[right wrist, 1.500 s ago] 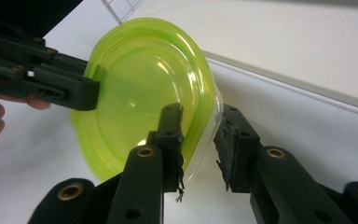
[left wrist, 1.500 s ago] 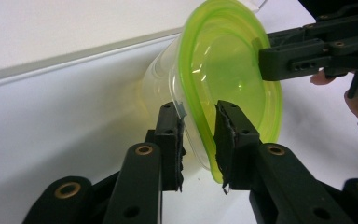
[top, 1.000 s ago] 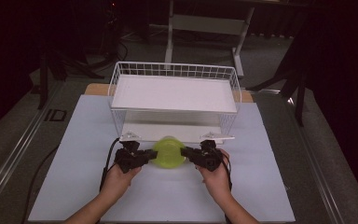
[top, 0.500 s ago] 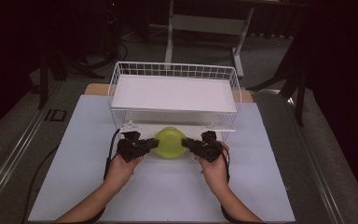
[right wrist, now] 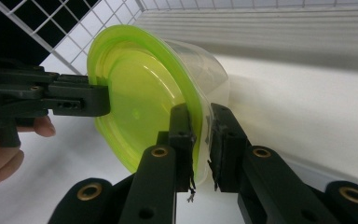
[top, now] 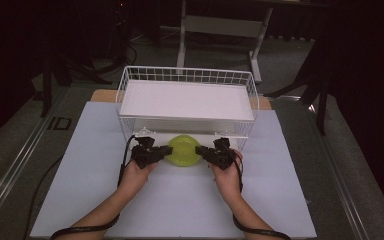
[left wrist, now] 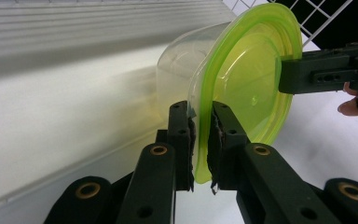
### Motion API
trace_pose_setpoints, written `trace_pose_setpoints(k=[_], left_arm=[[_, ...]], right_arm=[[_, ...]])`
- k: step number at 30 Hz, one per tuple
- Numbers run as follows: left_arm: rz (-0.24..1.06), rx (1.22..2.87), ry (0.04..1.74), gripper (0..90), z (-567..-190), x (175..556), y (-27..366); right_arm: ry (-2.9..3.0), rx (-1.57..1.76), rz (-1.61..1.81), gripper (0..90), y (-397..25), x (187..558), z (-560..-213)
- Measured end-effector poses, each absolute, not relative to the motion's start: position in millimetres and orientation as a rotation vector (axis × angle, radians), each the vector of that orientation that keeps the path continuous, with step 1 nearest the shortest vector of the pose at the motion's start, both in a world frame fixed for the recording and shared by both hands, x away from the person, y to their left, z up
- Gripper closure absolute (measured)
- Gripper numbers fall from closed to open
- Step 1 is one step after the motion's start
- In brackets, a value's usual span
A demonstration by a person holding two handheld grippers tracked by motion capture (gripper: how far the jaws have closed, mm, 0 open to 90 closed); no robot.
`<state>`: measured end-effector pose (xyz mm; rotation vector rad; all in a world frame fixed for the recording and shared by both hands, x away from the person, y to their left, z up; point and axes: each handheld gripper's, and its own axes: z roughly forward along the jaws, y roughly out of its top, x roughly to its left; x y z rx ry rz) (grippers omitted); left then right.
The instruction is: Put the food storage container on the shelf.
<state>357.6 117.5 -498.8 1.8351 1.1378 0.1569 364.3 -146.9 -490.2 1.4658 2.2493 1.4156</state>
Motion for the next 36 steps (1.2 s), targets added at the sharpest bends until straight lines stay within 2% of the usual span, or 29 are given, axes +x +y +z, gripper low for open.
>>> trace_pose_setpoints(k=[3,16,17,20,23,24,26,36], left_arm=[[0.136,1.813,1.126,80.9,-498.5,362.1,118.5],[0.237,1.762,1.065,74.8,-503.2,374.3,120.8],[0.254,1.747,1.075,70.6,-504.1,375.5,120.6],[0.266,1.740,1.090,67.7,-504.5,379.9,120.4],[0.224,1.714,1.123,67.1,-505.1,382.3,121.1],[0.231,1.709,1.131,61.9,-505.3,382.3,120.8],[0.330,1.746,1.071,60.1,-506.2,381.2,119.4],[0.385,1.715,1.100,52.6,-507.5,385.0,115.5]], right_arm=[[2.235,1.477,1.426,79.5,-147.7,369.0,-491.0],[2.170,1.333,1.427,71.9,-144.9,378.4,-493.5],[2.157,1.333,1.417,67.9,-143.6,382.7,-495.1],[2.145,1.334,1.415,64.8,-143.2,385.3,-496.4],[2.128,1.317,1.400,59.6,-142.5,387.7,-497.3],[2.115,1.287,1.384,52.3,-142.8,390.0,-498.4],[2.105,1.273,1.374,50.3,-142.7,391.3,-499.5],[2.052,1.355,1.352,50.1,-137.6,395.5,-497.0]])
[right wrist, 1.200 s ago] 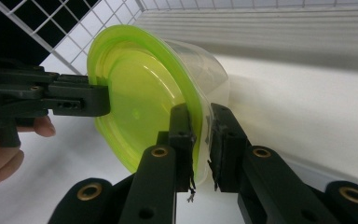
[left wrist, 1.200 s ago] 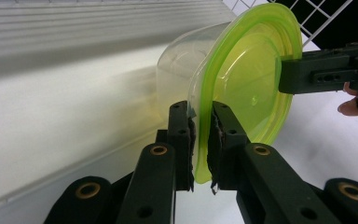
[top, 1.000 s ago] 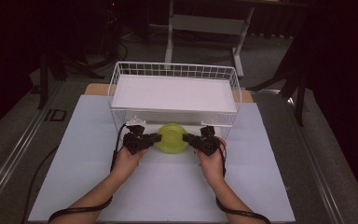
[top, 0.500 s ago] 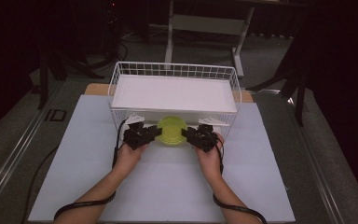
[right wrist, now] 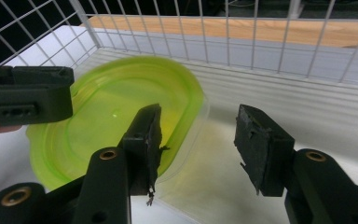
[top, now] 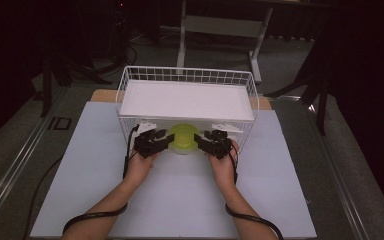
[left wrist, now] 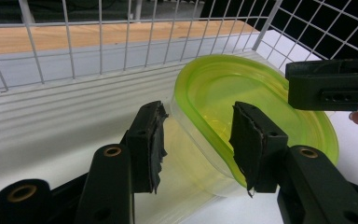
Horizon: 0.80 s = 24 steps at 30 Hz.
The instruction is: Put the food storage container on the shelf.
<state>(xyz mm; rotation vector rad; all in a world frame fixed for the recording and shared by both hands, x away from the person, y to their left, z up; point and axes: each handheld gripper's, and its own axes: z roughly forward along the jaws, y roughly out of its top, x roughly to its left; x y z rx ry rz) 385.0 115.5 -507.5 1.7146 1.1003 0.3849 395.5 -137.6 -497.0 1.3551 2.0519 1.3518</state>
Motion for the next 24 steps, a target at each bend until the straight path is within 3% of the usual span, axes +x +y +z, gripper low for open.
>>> trace_pose_setpoints(k=[12,24], left_arm=[[0.340,1.662,1.069,48.7,-499.6,370.8,126.7],[0.314,1.673,1.042,44.0,-492.7,332.7,142.9]], right_arm=[[2.052,1.324,1.441,41.1,-147.1,380.4,-498.9],[2.107,1.218,1.424,42.5,-146.8,342.7,-495.0]])
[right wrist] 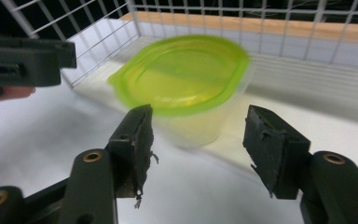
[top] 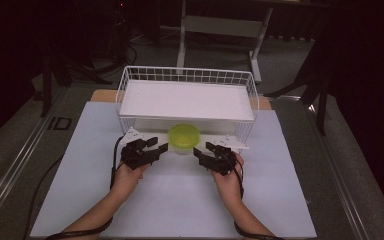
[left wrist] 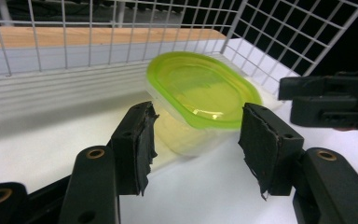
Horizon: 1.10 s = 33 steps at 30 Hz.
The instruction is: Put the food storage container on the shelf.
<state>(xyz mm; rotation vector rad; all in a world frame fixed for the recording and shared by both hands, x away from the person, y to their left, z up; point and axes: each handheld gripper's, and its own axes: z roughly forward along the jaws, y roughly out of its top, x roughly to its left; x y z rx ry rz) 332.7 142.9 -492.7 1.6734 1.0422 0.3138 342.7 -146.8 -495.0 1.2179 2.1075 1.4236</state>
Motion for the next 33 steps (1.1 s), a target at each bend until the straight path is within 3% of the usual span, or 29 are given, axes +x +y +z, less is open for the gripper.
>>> trace_pose_setpoints(k=[5,8,10,14,16,18,20,22,23,29,33], left_arm=[[0.281,1.692,1.030,40.0,-492.5,319.6,144.6],[0.206,1.703,0.994,30.6,-495.1,312.9,147.4],[0.213,1.743,0.962,29.3,-496.9,307.1,147.2],[0.196,1.772,0.951,14.7,-500.5,295.8,145.8],[0.207,1.773,0.949,12.4,-501.9,289.6,146.9],[0.226,1.770,0.957,1.9,-502.8,285.0,149.2],[0.249,1.764,0.957,1.7,-502.7,280.7,152.4],[0.275,1.775,0.955,1.7,-502.8,277.7,154.6],[0.294,1.769,0.951,1.7,-503.5,275.6,155.8],[0.318,1.765,0.965,1.7,-510.4,272.2,159.8],[0.403,1.767,0.958,1.7,-511.0,267.9,158.1]], right_arm=[[2.150,1.204,1.411,44.3,-139.6,331.8,-502.2],[2.170,1.206,1.410,47.0,-136.2,330.9,-506.6],[2.184,1.204,1.405,51.2,-134.0,330.3,-508.3],[2.217,1.205,1.400,55.3,-129.9,330.6,-510.7],[2.229,1.197,1.396,59.0,-127.6,330.4,-511.3],[2.246,1.193,1.388,62.7,-125.0,330.6,-511.9],[2.247,1.193,1.383,73.4,-122.8,330.7,-511.7],[2.239,1.197,1.376,77.8,-121.7,330.4,-511.1],[2.245,1.205,1.360,89.5,-119.4,331.6,-510.3],[2.250,1.220,1.321,89.9,-108.9,335.4,-511.9],[2.244,1.227,1.304,89.9,-103.7,339.5,-512.8]])
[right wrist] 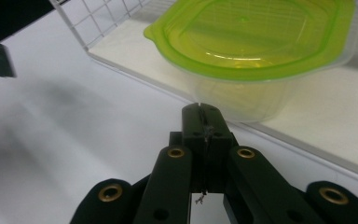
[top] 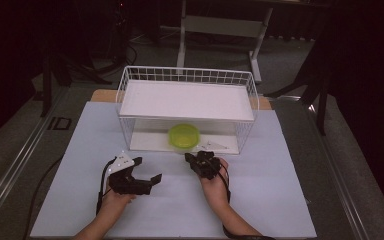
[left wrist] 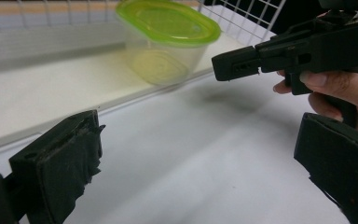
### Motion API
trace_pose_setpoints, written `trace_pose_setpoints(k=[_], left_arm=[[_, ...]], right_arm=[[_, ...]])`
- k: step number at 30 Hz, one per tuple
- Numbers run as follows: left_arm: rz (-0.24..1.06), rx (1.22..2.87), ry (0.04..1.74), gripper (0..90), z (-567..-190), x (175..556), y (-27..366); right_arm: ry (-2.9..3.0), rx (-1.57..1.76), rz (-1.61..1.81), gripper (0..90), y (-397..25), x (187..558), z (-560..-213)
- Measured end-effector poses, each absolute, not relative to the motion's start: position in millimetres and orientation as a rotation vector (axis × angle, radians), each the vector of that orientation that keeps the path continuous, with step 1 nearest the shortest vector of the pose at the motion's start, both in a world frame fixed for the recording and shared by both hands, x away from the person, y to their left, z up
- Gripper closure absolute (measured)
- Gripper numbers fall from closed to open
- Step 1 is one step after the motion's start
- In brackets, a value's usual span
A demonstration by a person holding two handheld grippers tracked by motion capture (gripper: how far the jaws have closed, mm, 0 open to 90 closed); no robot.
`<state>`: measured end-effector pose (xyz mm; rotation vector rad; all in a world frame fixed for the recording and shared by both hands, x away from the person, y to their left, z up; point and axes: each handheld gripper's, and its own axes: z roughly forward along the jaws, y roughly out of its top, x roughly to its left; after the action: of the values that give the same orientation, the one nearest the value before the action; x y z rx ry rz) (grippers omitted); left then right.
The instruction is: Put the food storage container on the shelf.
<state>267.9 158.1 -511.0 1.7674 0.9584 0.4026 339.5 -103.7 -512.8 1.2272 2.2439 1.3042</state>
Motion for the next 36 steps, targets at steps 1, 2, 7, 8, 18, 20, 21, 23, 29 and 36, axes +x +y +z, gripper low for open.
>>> trace_pose_setpoints(k=[1,2,7,8,18,20,21,23,29,36], left_arm=[[0.400,1.756,0.953,1.7,-510.1,265.8,157.0],[0.395,1.753,0.951,1.7,-509.5,265.5,156.1],[0.387,1.749,0.926,1.7,-508.3,264.8,152.8],[0.378,1.751,0.926,1.7,-508.4,265.0,152.4],[0.392,1.761,0.919,1.7,-508.2,264.3,153.4],[0.390,1.756,0.921,1.7,-508.0,264.0,154.2],[0.386,1.755,0.920,1.7,-507.8,264.1,154.8],[0.389,1.751,0.924,1.7,-507.4,264.3,155.8],[0.388,1.746,0.923,1.7,-506.5,264.8,157.1],[0.400,1.742,0.885,1.7,-505.9,264.8,159.0]], right_arm=[[2.240,1.225,1.296,89.9,-103.0,341.0,-513.2],[2.235,1.259,1.295,89.9,-102.3,348.0,-516.1],[2.222,1.305,1.287,89.9,-101.3,360.5,-521.7],[2.220,1.310,1.288,89.9,-100.3,362.3,-522.0],[2.186,1.325,1.288,89.8,-91.3,376.2,-518.2],[2.177,1.317,1.277,89.8,-89.7,377.6,-517.6],[2.181,1.318,1.277,89.8,-89.0,379.1,-517.3],[2.172,1.321,1.275,89.8,-88.0,381.1,-516.5],[2.179,1.325,1.273,89.1,-82.1,387.5,-517.2],[2.185,1.284,1.285,73.9,-81.5,376.8,-516.5]])
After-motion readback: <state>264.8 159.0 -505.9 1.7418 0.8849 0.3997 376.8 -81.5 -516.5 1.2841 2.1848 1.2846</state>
